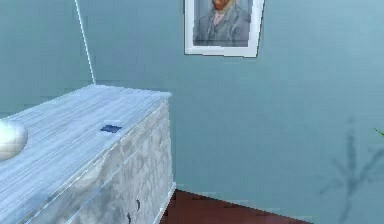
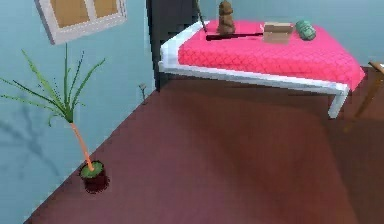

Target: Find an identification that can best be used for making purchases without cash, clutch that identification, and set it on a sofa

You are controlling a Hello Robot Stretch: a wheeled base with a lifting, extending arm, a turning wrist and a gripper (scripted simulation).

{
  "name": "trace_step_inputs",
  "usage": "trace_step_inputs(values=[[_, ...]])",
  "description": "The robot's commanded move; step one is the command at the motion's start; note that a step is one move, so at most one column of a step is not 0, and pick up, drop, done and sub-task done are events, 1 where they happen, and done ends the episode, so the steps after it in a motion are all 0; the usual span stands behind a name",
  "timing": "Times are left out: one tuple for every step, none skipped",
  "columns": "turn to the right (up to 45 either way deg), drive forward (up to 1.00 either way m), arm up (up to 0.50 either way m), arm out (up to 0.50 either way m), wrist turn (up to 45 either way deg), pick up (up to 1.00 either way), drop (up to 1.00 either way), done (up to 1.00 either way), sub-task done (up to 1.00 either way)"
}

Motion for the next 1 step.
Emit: trace_step_inputs(values=[[0.0, 1.0, 0.0, 0.0, 0.0, 0.0, 0.0, 0.0, 0.0]])
